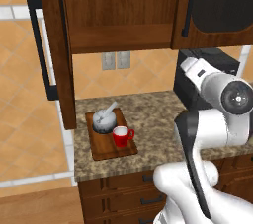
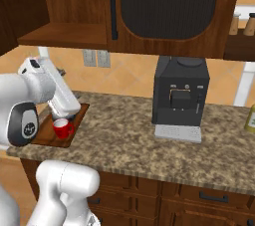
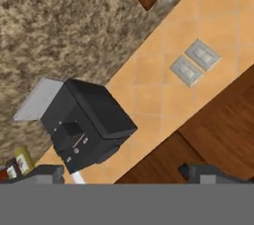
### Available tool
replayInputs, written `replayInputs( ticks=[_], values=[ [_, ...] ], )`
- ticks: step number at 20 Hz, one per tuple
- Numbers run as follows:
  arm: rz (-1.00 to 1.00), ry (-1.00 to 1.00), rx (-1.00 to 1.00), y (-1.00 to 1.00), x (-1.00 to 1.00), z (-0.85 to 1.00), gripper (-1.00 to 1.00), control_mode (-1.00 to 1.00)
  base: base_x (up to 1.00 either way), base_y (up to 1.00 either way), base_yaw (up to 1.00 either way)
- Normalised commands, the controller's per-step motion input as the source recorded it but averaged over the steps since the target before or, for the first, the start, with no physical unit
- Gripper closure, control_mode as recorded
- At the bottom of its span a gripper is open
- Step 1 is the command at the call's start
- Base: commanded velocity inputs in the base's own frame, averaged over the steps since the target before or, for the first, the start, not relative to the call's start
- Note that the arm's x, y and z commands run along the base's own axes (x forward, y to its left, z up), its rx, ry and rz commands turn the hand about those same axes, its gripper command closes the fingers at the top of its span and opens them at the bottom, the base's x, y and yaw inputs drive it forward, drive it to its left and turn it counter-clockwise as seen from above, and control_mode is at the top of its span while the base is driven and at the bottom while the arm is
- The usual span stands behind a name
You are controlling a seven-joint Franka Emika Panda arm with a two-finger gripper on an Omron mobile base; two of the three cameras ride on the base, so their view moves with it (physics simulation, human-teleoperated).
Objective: Pick the kettle from the counter and place it on the tray. Then pick the mug from the cabinet and place it on the tray. Then close the cabinet doors.
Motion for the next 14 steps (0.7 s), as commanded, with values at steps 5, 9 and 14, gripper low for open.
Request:
replayInputs(
  ticks=[5, 9, 14],
  values=[
    [-0.28, -0.2, -0.35, 0.34, -0.38, -0.17, -1.0, -1.0, 0.0, 0.0, 0.0],
    [-0.18, -0.37, -0.38, 0.11, -0.19, -0.35, -1.0, -1.0, 0.0, 0.0, 0.0],
    [-0.04, -0.41, -0.3, -0.03, 0.05, -0.28, -1.0, -1.0, 0.0, 0.0, 0.0]
  ],
)
